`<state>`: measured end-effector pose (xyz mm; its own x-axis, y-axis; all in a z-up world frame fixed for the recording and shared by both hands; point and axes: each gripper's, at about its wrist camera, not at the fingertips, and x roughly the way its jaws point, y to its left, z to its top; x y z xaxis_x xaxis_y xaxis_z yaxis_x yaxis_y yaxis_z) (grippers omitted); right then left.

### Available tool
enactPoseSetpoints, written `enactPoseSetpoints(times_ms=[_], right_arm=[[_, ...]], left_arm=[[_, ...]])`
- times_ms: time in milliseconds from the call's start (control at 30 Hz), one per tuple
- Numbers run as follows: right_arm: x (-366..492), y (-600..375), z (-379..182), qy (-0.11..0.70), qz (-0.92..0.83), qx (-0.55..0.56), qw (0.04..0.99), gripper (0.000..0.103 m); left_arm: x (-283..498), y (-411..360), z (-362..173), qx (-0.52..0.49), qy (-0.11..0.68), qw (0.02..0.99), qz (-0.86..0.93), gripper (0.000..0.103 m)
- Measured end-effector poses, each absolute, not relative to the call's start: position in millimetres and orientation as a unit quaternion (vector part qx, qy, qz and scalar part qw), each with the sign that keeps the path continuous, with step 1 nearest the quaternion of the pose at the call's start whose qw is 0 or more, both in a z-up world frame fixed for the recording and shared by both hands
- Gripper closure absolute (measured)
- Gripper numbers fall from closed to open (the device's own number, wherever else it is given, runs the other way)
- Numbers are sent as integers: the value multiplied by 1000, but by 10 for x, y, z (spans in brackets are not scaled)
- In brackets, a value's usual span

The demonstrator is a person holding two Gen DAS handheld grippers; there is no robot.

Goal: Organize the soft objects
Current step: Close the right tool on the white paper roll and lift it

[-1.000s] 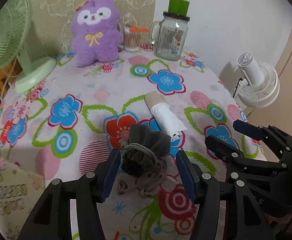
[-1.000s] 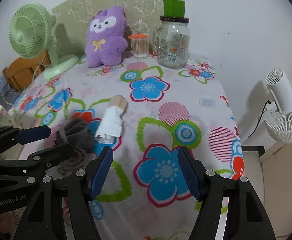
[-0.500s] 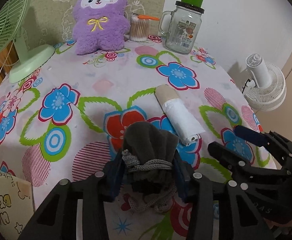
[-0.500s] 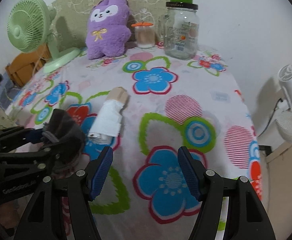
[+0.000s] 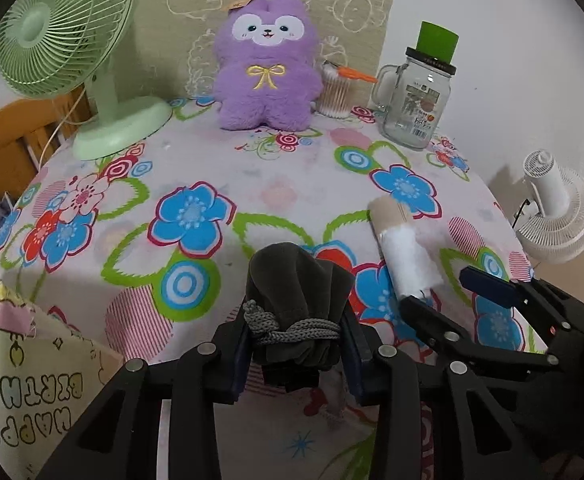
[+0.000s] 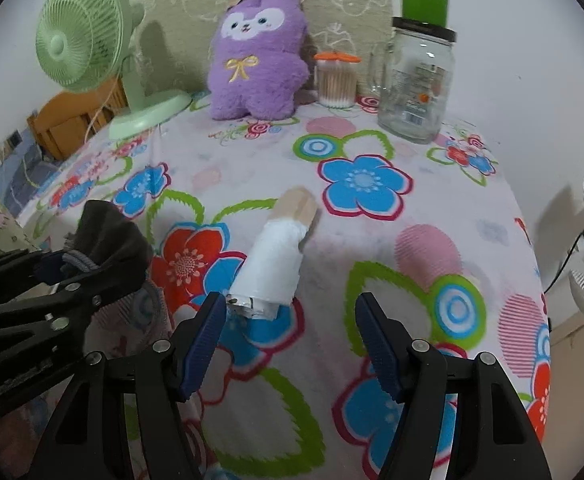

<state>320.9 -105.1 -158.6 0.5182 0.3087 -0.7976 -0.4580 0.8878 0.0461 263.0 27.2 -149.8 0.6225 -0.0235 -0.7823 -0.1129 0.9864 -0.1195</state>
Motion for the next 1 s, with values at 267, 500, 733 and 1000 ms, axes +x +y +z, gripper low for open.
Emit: enactPoseSetpoints(times_ms=[267, 500, 733, 1000], right_arm=[[3240, -916, -1642, 443, 232, -96, 861, 34], [3259, -694, -1663, 436, 260, -105, 855, 36], [3282, -538, -1655, 431, 278, -104, 852, 65], [3361, -607, -1650, 452, 276, -48, 847, 61]], left_arm=[[2579, 316, -1483, -89, 433, 897, 28, 64], [2536, 337, -1448, -98, 427, 898, 31, 63], [2504, 417, -1402, -113, 420, 900, 40, 63], [2436, 485, -1301, -129, 407, 904, 40, 63]])
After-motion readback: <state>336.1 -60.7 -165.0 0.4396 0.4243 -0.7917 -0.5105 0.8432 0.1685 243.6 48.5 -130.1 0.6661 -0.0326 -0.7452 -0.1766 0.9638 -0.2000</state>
